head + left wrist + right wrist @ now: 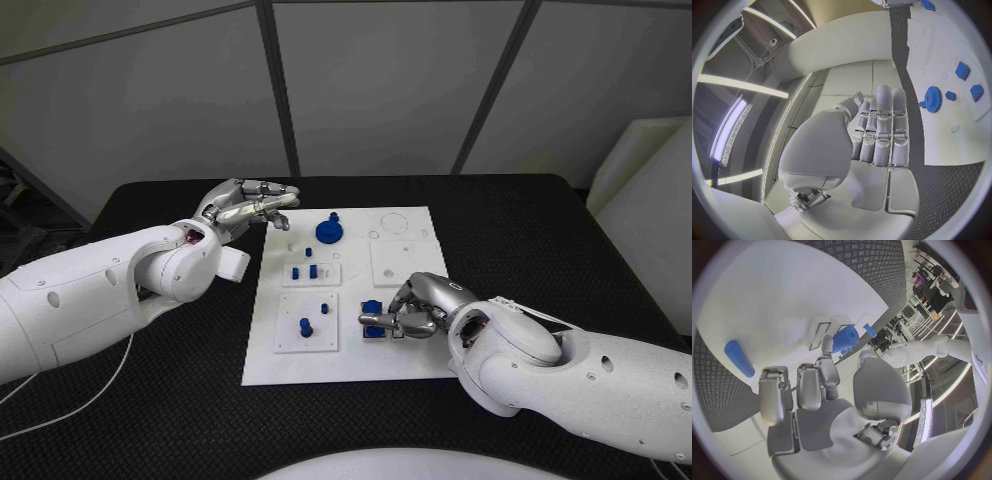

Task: Assemble the parts on the task board

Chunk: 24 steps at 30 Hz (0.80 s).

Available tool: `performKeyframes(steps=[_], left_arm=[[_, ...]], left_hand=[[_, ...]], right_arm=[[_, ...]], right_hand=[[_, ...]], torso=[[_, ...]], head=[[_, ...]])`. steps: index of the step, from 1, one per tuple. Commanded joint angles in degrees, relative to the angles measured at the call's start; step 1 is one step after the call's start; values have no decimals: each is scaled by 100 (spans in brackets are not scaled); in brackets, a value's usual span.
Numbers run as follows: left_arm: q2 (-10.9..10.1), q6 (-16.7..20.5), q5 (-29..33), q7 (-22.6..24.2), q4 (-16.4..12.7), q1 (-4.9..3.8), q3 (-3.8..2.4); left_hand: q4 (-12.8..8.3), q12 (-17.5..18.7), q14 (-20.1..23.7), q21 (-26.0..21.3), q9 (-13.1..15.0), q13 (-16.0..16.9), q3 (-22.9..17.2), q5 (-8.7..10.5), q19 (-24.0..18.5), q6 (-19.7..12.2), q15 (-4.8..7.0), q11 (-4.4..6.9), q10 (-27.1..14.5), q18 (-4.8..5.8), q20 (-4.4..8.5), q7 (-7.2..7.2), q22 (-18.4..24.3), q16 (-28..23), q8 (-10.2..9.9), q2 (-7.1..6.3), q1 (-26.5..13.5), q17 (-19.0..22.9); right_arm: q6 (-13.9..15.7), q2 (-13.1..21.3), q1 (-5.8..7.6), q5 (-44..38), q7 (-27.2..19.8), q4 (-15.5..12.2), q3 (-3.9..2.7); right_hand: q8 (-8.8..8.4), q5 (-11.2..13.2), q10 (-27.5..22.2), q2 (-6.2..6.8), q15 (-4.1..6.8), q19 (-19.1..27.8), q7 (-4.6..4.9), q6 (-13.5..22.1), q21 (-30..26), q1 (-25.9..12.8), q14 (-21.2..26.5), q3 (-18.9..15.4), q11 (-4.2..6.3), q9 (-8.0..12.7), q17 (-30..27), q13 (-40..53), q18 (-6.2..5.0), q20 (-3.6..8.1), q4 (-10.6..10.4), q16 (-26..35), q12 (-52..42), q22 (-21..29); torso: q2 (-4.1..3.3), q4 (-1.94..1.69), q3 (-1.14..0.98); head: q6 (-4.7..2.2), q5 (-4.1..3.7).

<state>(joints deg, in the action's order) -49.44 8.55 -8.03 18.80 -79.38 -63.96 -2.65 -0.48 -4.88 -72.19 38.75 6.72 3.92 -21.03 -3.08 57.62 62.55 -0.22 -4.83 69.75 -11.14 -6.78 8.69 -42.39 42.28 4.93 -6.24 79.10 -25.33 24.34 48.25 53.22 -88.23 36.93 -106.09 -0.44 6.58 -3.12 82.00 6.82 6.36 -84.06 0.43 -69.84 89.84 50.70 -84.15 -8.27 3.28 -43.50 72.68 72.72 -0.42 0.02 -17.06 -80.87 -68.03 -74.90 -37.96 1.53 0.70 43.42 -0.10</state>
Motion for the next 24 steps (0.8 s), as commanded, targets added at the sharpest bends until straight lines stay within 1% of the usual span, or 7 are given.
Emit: performKeyframes(steps=[1, 4, 7, 11, 20, 22, 24], left_arm=[[-6, -69, 18, 2, -14, -8, -5], [-12, -66, 18, 1, -16, -8, -4], [-19, -64, 18, 0, -18, -8, -4], [-22, -63, 18, -1, -18, -8, -4], [-4, -68, 18, 0, -15, -8, -4], [-9, -64, 18, 0, -16, -8, -4], [-15, -61, 18, 0, -17, -8, -4]], left_hand=[[-6, 27, -6, -24, 9, 6, 30, 29, 46, -1, -29, -18, -25, 76, 11, -3, 8, -23, -20, 27, -28, 8], [-6, 27, -6, -24, 9, 6, 30, 29, 46, -1, -29, -18, -25, 76, 11, -3, 8, -23, -20, 27, -28, 8], [-6, 27, -6, -24, 9, 6, 30, 29, 46, -1, -29, -18, -25, 76, 11, -3, 8, -23, -20, 27, -28, 8], [-9, 28, -5, -29, 9, 6, 32, 29, 47, -1, -29, -17, -27, 75, 11, -4, 11, -25, -21, 26, -26, 9], [-9, 28, -5, -29, 9, 6, 32, 29, 47, -1, -29, -17, -27, 75, 11, -4, 11, -25, -21, 26, -26, 9], [-9, 28, -5, -29, 9, 6, 32, 29, 47, -1, -29, -17, -27, 75, 11, -4, 11, -25, -21, 26, -26, 9], [-9, 28, -5, -29, 9, 6, 32, 29, 47, -1, -29, -17, -27, 75, 11, -4, 11, -25, -21, 26, -26, 9]], right_arm=[[41, 29, 6, -36, -83, -38, -1], [8, 81, 6, -12, -261, -86, 0], [0, 141, 6, 21, -411, -135, 1], [16, 178, 6, 36, -479, -151, 2], [115, 39, 6, -44, -375, 34, -1], [173, 37, 6, -57, -382, 37, -1], [291, 72, 6, -44, -446, 11, 0]], right_hand=[[-44, 18, 3, -10, 33, -594, 22, -32, 16, 300, -252, 105, -8, -20, 1, 4, 42, 24, 43, 39, 19, -1510], [-72, -9, 6, -168, 26, -594, 17, -47, 16, 1065, -254, 305, -9, -57, 4, 12, 42, 17, 182, 43, 23, -1510], [-88, 1, 10, -214, 32, -594, 14, -64, 16, 1453, -255, 343, -4, -83, 6, 22, 42, 16, 300, 45, 20, -1510], [-106, 4, 26, -264, 34, -594, 8, -92, 16, 1715, -266, 318, 1, -110, 52, 49, 42, 18, 371, 22, -6, -1510], [-122, 9, 59, -406, 45, -594, -7, -135, 16, 1968, -275, 297, 15, -145, 93, 98, 42, 26, 444, 0, -61, -1510], [-130, 9, 59, -435, 47, -594, -10, -139, 16, 2037, -275, 289, 18, -152, 95, 97, 42, 28, 474, -1, -56, -1510], [-134, 6, 56, -440, 47, -594, -6, -137, 16, 2033, -273, 277, 16, -153, 85, 92, 42, 29, 468, 5, -47, -1510]], torso=[[-1, 0, -5], [-4, 3, -6], [-3, 6, -3], [-1, 4, -2], [2, -19, 3], [0, -15, 5], [3, 3, 1]], head=[[-1, -1], [2, 9], [8, 10], [18, 4], [8, -28], [9, -25], [11, -11]])
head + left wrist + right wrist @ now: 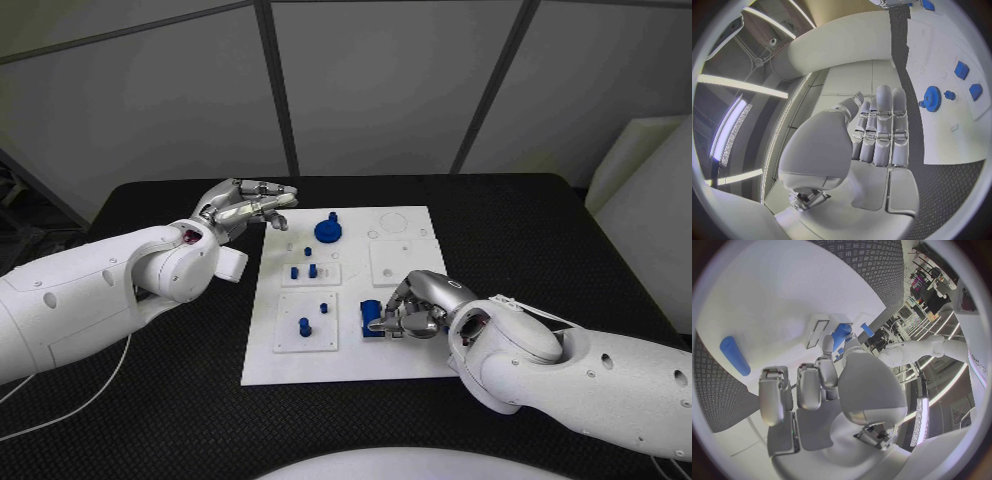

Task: Assemble the parts on the task board

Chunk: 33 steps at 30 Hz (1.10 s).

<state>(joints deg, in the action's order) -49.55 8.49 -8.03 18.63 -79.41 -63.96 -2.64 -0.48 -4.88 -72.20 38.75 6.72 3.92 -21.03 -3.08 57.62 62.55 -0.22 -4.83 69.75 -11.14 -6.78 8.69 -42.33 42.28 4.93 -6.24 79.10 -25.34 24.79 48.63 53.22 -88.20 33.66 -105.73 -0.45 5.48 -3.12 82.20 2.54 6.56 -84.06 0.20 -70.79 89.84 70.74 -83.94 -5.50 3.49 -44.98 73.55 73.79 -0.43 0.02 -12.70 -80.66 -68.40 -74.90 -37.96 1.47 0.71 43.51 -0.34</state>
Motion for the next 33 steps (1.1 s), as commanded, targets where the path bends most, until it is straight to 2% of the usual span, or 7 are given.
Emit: performKeyframes(steps=[1, 6, 14, 18, 22, 28, 33], left_arm=[[-8, -54, 18, 17, -15, -8, -5], [-42, -39, 18, 2, -41, -8, -4], [-73, 1, 18, 18, -124, -6, -3], [-60, 0, 18, 27, -184, -5, -1], [-36, 1, 18, 40, -209, -1, 2], [-42, -1, 18, 55, -265, 32, 4], [-49, -59, 18, 93, -309, 47, 6]], left_hand=[[-9, 28, -5, -29, 9, 6, 32, 29, 47, -1, -29, -17, -27, 75, 11, -4, 6, -25, -21, 26, -26, 10], [-9, 28, -5, -29, 9, 6, 32, 29, 47, -1, -29, -17, -27, 75, 11, -4, 6, -25, -21, 26, -26, 10], [-16, 27, -5, -37, 10, 7, 31, 28, 50, 0, -28, -15, -26, 74, 11, -6, 10, -29, -22, 32, -16, 11], [-16, 27, -5, -37, 10, 7, 31, 28, 50, 0, -28, -15, -26, 74, 11, -6, 10, -29, -22, 32, -16, 11], [-16, 27, -5, -37, 10, 7, 31, 28, 50, 0, -28, -15, -26, 74, 11, -6, 10, -29, -22, 32, -16, 11], [-18, 26, -7, -40, 11, 8, 29, 27, 53, 3, -27, -14, -24, 73, 12, -7, 12, -30, -21, 39, -12, 12], [16, 25, -12, -81, 13, 11, 120, 23, 63, -4, -38, -21, -27, 76, 1, -3, 37, -41, -29, -24, -106, 16]], right_arm=[[315, 71, 6, 22, -218, -43, 0], [392, 432, 19, 1049, -1150, -117, -29], [394, 1245, 98, 2110, -1956, -151, -238], [412, 1544, 119, 1851, -1802, -172, -265], [237, 1651, 124, 708, -1338, -205, -275], [-350, 1577, 116, -169, -674, -226, -277], [-611, 1518, 53, -351, -416, -246, -275]], right_hand=[[-40, 3, 27, -12, 23, -594, 28, -26, 16, -6, -292, -40, -12, -5, -10, -29, 43, 27, 3, -10, 10, -1510], [-201, 10, -340, -7, -78, -594, 191, 486, 16, -271, -214, -300, -149, 108, -291, -608, 43, -49, -363, 189, 822, -1510], [-200, 2, -358, -128, -142, -594, 277, 783, 16, -81, -251, -333, -223, 255, -146, -651, 43, -116, -327, 119, 872, -1510], [-204, -219, -344, -286, -155, -594, 305, 890, 16, 457, -255, -192, -240, 411, -129, -656, 43, -133, -62, 116, 872, -1510], [-204, -1126, -349, -407, -161, -594, 333, 964, 16, 881, -254, -88, -244, 688, -125, -682, 43, -133, 150, 123, 908, -1510], [-186, -1055, -301, -295, -166, -594, 314, 809, 16, 728, -253, -316, -244, 917, -135, -666, 43, -149, 45, 140, 873, -1510], [-185, -972, -265, -241, -164, -594, 313, 765, 16, 683, -258, -418, -244, 997, -115, -617, 43, -147, 8, 132, 804, -1510]], torso=[[4, 12, 0], [5, 26, 2], [13, 36, 0], [13, 32, -4], [13, 66, -13], [8, 103, -50], [23, 77, -27]], head=[[1, 14], [-14, -5], [-43, -92], [-45, -198], [-25, -257], [-20, -250], [-1, -281]])
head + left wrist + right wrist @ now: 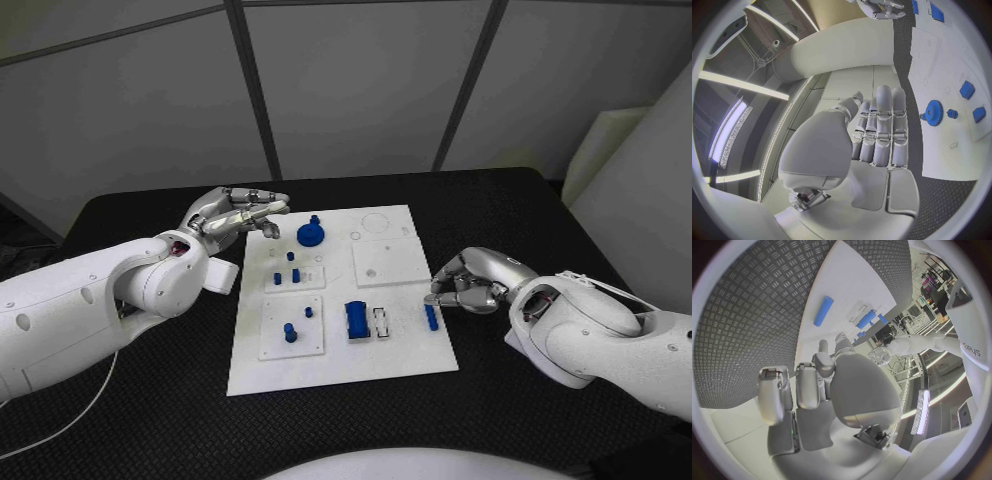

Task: Assemble the parts on the task board

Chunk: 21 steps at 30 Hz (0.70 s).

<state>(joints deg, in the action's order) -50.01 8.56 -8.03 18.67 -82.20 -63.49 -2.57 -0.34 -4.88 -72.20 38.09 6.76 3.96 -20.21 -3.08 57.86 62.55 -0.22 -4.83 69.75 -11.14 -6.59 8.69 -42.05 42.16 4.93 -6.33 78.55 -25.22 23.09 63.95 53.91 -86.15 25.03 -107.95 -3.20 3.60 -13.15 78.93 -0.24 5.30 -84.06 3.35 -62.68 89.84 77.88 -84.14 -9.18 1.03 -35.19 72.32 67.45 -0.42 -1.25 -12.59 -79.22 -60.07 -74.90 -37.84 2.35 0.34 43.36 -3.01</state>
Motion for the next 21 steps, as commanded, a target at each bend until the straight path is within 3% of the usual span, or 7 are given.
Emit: performKeyframes(steps=[1, 6, 10, 21], left_arm=[[-9, -58, 17, 89, -38, 2, -1], [-62, -24, 17, 83, -77, 12, 0], [-86, -8, 17, 60, -92, 18, 0], [-100, 17, 17, 35, -82, 24, 1]], left_hand=[[-1, 25, -12, -18, 9, 7, 40, 22, 41, -4, -37, -20, -26, 76, -17, -4, 10, -30, -29, -18, -48, 5], [-6, 24, -13, -21, 10, 8, 42, 20, 43, -3, -36, -18, -26, 75, -17, -6, 12, -31, -29, -18, -43, 6], [-25, 21, -17, -31, 12, 10, 39, 18, 52, 0, -30, -13, -23, 72, -15, -11, 18, -33, -29, -10, -13, 7], [-29, 20, -20, -35, 13, 10, 37, 17, 57, 2, -29, -12, -22, 71, -14, -11, 21, -34, -28, -3, -4, 7]], right_arm=[[-465, -24, -28, -576, 492, -26, 0], [-479, -77, -59, -750, 673, -34, 2], [-502, -108, -68, -811, 740, -32, 2], [-630, -220, -124, -775, 785, 10, 5]], right_hand=[[4, 35, 66, 39, -38, -594, -3, -54, 16, -40, -239, -62, 2, 26, 13, 24, 42, -21, -10, -15, -38, -1510], [12, 39, 79, 48, -37, -594, -11, -110, 16, -120, -245, -148, 6, 74, 37, 43, 42, -20, -88, -27, -66, -1510], [16, 39, 85, 55, -34, -594, -15, -135, 16, -151, -247, -186, 9, 87, 42, 56, 42, -18, -124, -28, -82, -1510], [27, 38, 103, 56, -31, -594, -26, -175, 16, -170, -250, -215, 16, 93, 59, 90, 42, -16, -155, -37, -128, -1510]], torso=[[10, -10, 8], [6, 10, -7], [11, -5, 8], [0, 3, 5]], head=[[18, -18], [35, -17], [36, -37], [44, -19]])
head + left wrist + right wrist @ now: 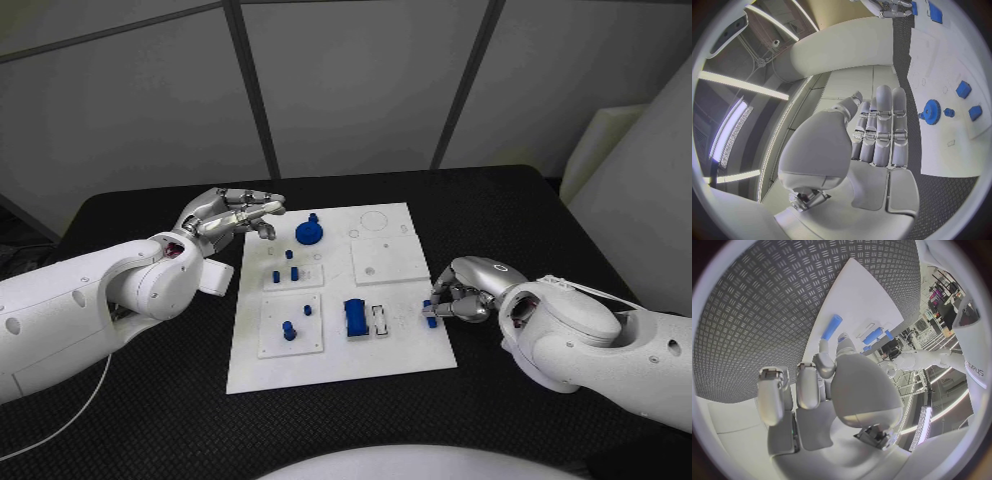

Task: Assemble the parts on the task board

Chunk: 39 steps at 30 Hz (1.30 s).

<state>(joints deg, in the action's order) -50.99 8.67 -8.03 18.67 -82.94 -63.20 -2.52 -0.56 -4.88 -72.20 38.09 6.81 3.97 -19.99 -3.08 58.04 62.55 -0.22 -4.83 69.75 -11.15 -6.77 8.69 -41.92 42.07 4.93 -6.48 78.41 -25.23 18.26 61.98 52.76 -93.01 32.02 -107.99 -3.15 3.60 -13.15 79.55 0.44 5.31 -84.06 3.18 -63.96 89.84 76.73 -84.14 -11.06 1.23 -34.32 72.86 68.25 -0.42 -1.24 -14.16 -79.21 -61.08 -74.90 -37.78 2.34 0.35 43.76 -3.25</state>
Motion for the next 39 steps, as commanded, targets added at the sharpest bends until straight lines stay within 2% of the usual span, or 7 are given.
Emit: performKeyframes(steps=[1, 13, 18, 23, 32, 35, 39], left_arm=[[-2, 6, 17, 34, -8, -4, -4], [-4, -2, 17, 31, -1, -2, -4], [-8, -6, 17, 31, 8, 0, -4], [-18, -6, 17, 28, 10, 2, -3], [-34, -2, 17, 17, 12, 5, -3], [-27, -3, 17, 18, 12, 6, -3], [-25, 1, 17, 14, 12, 6, -3]], left_hand=[[-7, 20, -20, -35, 7, 9, 15, 18, 39, 2, -29, -12, -22, 71, 4, -11, 8, -25, -28, 11, 10, 8], [-7, 20, -20, -35, 7, 9, 15, 18, 39, 2, -29, -12, -22, 71, 4, -11, 8, -25, -28, 11, 10, 8], [-7, 20, -20, -35, 7, 9, 15, 18, 39, 2, -29, -12, -22, 71, 4, -11, 8, -25, -28, 11, 10, 8], [-7, 20, -20, -35, 7, 9, 15, 18, 39, 2, -29, -12, -22, 71, 4, -11, 8, -25, -28, 11, 10, 8], [-8, 19, -24, -43, 9, 10, 16, 18, 48, 4, -28, -13, -22, 71, 5, -10, 13, -27, -29, 26, 15, 9], [-13, 19, -25, -45, 9, 10, 14, 17, 51, 4, -27, -12, -23, 70, 5, -10, 14, -28, -29, 31, 22, 9], [-21, 19, -27, -50, 10, 10, 11, 17, 56, 5, -26, -11, -24, 70, 7, -11, 17, -30, -30, 37, 35, 10]], right_arm=[[-160, -35, -14, -82, 89, 25, 1], [-316, -181, -180, -151, 209, 174, 3], [-348, -306, -229, -368, 341, 217, 2], [-377, -384, -277, -588, 449, 196, 2], [-405, -383, -295, -750, 734, -97, 0], [-349, -365, -294, -763, 811, -197, -1], [-185, -360, -293, -620, 859, -318, -2]], right_hand=[[27, 38, 41, -12, -32, -594, -8, -47, 16, -55, -250, -27, -5, 6, 5, 9, 42, -17, 2, -38, -27, -1510], [33, 26, 43, -56, -20, -594, -32, -95, 16, -5, -251, -23, 14, 13, 9, 18, 42, -9, -3, -38, -38, -1510], [24, 11, 39, -178, 9, -594, -66, -134, 16, 291, -256, 72, 46, 33, 33, 31, 42, 15, 132, -49, -50, -1510], [15, -96, 38, -262, 25, -594, -83, -154, 16, 556, -259, 147, 64, 61, 57, 50, 42, 34, 293, -60, -68, -1510], [19, -583, 48, -303, 43, -594, -109, -220, 16, 749, -264, 151, 86, 119, 86, 87, 42, 54, 446, -71, -109, -1510], [20, -701, 57, -335, 53, -594, -124, -249, 16, 821, -265, 174, 100, 133, 93, 101, 42, 63, 499, -74, -125, -1510], [17, -797, 65, -349, 57, -594, -127, -262, 16, 830, -266, 172, 103, 145, 98, 112, 42, 68, 514, -76, -139, -1510]], torso=[[-6, 6, 4], [-4, -2, 4], [-3, 4, 3], [-8, -7, 7], [-3, 10, 4], [6, -4, 18], [-1, -13, 10]], head=[[6, 8], [32, 30], [25, 39], [30, 41], [31, 92], [28, 80], [23, 88]])
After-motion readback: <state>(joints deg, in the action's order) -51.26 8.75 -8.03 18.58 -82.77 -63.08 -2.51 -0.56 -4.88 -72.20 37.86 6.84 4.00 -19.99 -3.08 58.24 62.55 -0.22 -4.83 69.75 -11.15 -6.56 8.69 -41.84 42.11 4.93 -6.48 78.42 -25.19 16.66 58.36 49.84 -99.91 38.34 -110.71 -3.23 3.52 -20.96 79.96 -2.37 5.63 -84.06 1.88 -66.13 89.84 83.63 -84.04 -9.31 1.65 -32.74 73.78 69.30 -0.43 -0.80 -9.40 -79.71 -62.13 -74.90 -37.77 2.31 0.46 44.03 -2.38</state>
